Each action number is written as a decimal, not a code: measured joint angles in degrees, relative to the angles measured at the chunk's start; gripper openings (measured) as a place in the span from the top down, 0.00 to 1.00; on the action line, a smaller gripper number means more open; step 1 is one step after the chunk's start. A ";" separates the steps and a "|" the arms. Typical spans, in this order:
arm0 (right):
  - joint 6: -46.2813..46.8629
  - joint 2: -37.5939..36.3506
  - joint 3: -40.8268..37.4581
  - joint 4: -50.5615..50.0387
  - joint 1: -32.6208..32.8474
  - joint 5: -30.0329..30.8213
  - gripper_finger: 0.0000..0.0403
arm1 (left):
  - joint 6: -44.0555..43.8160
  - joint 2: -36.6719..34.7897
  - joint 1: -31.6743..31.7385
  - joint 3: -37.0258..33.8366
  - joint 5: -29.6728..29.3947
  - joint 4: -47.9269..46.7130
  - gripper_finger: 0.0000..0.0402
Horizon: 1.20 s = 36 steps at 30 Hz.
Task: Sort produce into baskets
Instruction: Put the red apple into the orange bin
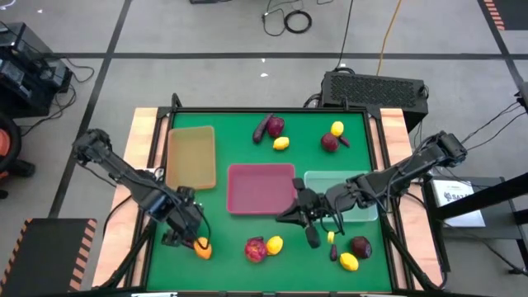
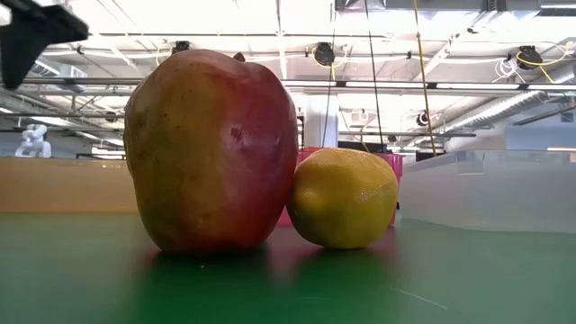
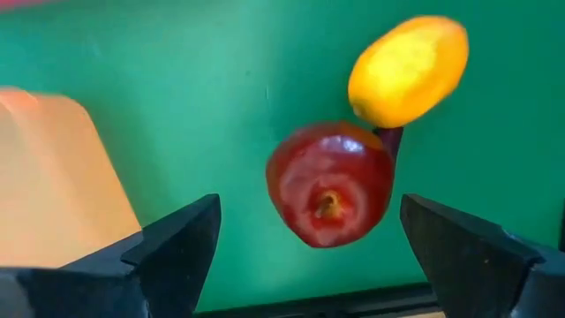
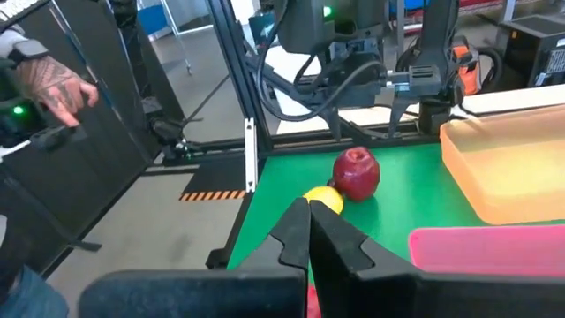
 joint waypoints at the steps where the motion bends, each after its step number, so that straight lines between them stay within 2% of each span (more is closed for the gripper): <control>1: 0.00 0.00 0.00 -0.48 0.16 0.00 1.00 | -0.50 -0.03 -0.74 -0.94 -0.02 1.12 0.11; 5: 0.13 0.00 0.00 -1.51 0.73 -0.02 1.00 | -1.62 0.01 -3.35 -4.70 -0.25 6.06 0.11; 10: 0.09 0.00 0.00 -1.54 1.00 -0.02 1.00 | -7.27 -0.07 -3.92 -7.51 -5.77 6.25 0.11; 15: 0.07 0.00 0.00 -1.54 1.00 -0.02 1.00 | -5.70 0.11 -4.99 -9.48 -2.71 10.67 0.11; 26: 0.04 0.00 0.00 -1.52 1.00 0.00 1.00 | -6.61 -0.01 -5.77 -9.38 -4.14 10.94 0.11; 36: 0.04 0.00 0.00 -1.52 1.00 0.00 1.00 | -20.67 -0.01 -5.59 -9.38 -4.34 12.77 0.11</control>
